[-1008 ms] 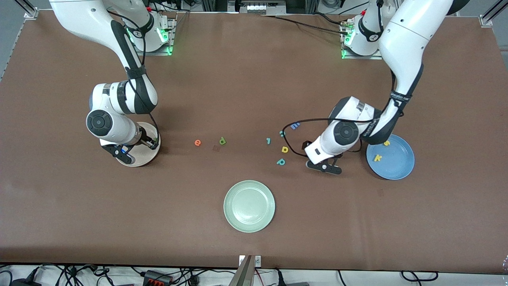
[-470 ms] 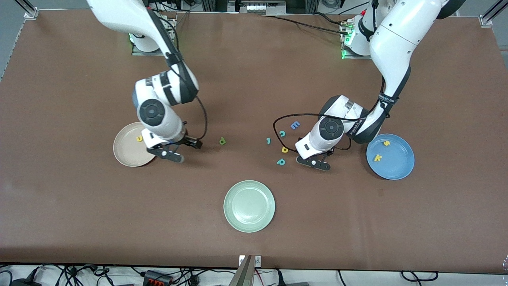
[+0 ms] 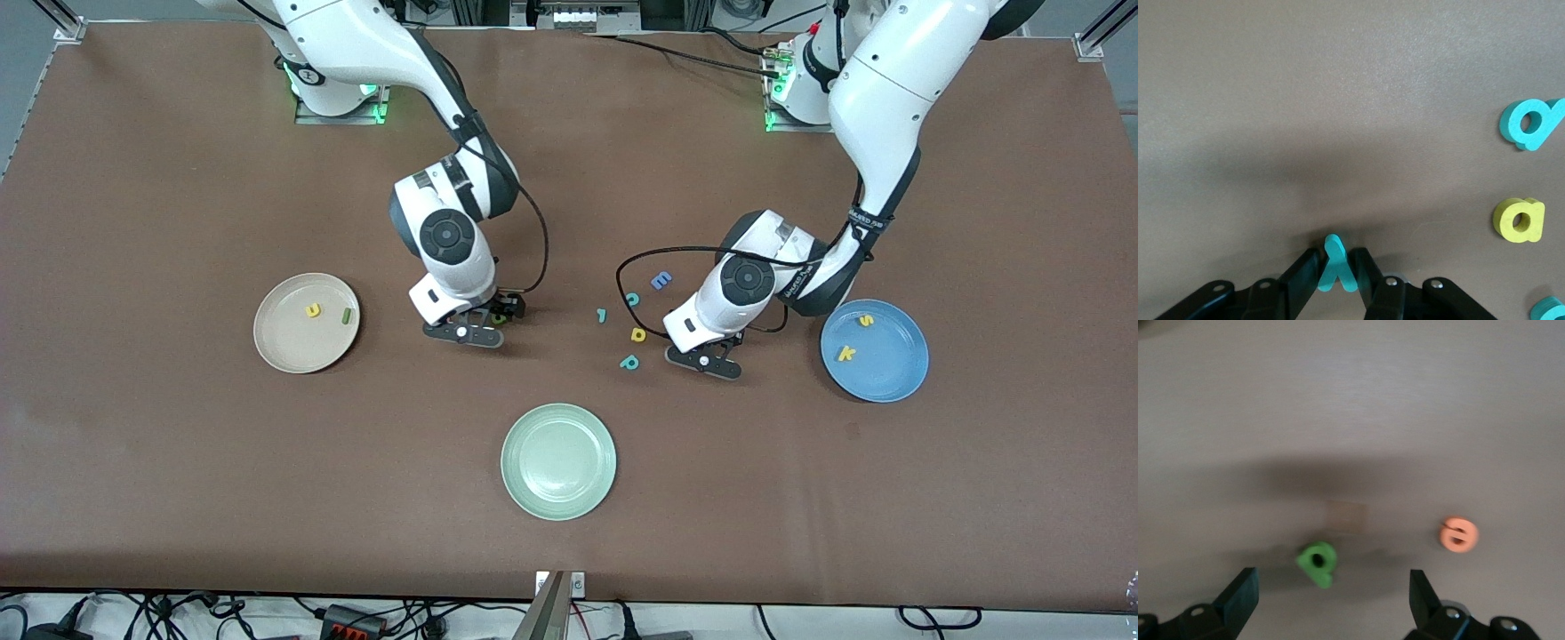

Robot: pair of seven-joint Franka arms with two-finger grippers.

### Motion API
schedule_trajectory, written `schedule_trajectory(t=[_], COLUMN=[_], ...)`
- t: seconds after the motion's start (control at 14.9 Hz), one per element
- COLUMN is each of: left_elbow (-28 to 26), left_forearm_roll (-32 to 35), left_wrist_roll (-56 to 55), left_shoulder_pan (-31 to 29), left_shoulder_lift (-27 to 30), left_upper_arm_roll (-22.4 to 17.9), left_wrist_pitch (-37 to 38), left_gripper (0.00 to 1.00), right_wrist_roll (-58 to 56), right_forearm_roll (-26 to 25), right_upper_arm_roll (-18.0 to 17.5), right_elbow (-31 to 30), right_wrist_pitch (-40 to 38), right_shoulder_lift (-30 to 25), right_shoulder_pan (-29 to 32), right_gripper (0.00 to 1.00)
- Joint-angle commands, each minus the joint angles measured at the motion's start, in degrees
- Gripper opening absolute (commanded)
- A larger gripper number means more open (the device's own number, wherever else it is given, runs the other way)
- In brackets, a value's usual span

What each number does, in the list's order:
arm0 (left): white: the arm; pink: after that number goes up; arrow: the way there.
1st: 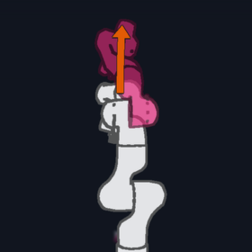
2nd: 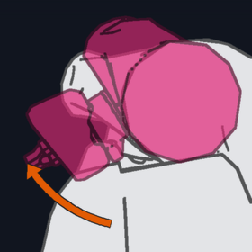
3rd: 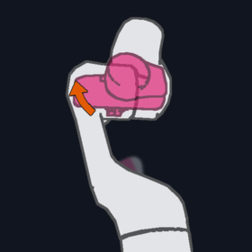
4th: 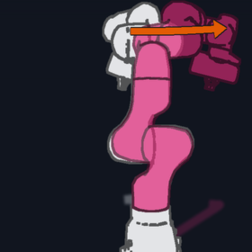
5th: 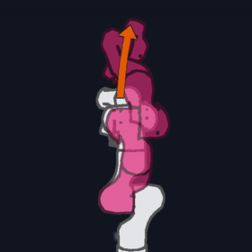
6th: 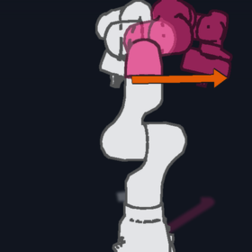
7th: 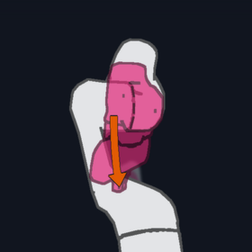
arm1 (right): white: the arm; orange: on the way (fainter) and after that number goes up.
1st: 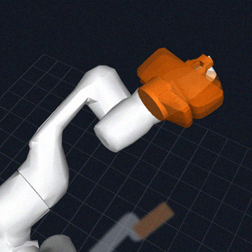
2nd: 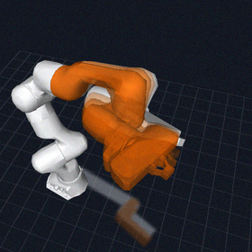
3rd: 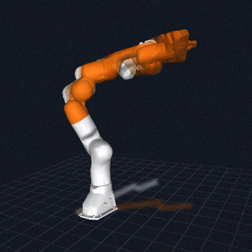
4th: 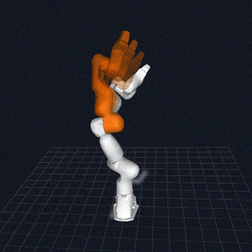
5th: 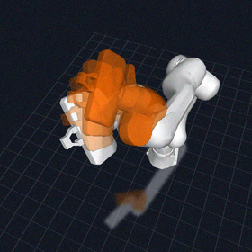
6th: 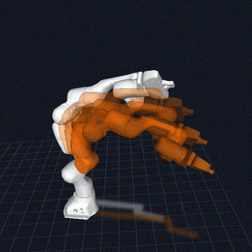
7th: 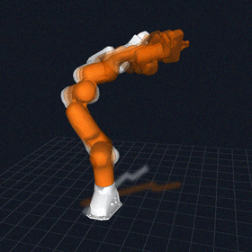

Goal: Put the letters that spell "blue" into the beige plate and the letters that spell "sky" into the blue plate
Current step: 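Carry the teal y to the blue plate while the right gripper grasps green p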

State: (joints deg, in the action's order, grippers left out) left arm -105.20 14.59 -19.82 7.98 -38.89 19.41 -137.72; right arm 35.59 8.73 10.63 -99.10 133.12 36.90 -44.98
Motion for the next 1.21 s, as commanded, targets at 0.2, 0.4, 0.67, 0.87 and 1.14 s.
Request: schedule_trajectory(t=[0.2, 0.4, 0.67, 0.87, 1.14], left_elbow=[-0.9, 0.3, 5.2, 6.9, 5.8], left_forearm_roll=[1.5, 1.5, 1.3, 1.3, 1.4], left_wrist_roll=[1.3, 5.0, 16.8, 27.5, 31.3], left_shoulder_pan=[-3.1, -6.3, -12.3, -18.7, -24.1], left_shoulder_lift=[2.7, 5.4, 7.3, 7.4, 6.9], left_upper_arm_roll=[0.0, 0.3, 0.3, 0.3, 0.1], left_wrist_pitch=[2.0, 7.0, 18.0, 22.2, 22.3], left_gripper=[0.09, 0.09, 0.09, 0.09, 0.14], right_wrist_roll=[-7.9, -7.9, -7.9, -7.9, -7.9], right_forearm_roll=[1.0, 0.8, 0.8, 0.8, 1.4], right_upper_arm_roll=[-0.8, -0.9, -0.9, -0.9, -0.8], right_elbow=[3.0, 3.1, 3.1, 3.1, 3.2], right_wrist_pitch=[0.6, 0.7, 1.1, 1.3, 1.2], right_shoulder_lift=[3.9, 4.5, 5.1, 5.2, 5.0], right_shoulder_pan=[0.2, -0.6, -0.5, -0.4, 0.5], right_gripper=[0.73, 0.63, 0.48, 0.39, 0.19])
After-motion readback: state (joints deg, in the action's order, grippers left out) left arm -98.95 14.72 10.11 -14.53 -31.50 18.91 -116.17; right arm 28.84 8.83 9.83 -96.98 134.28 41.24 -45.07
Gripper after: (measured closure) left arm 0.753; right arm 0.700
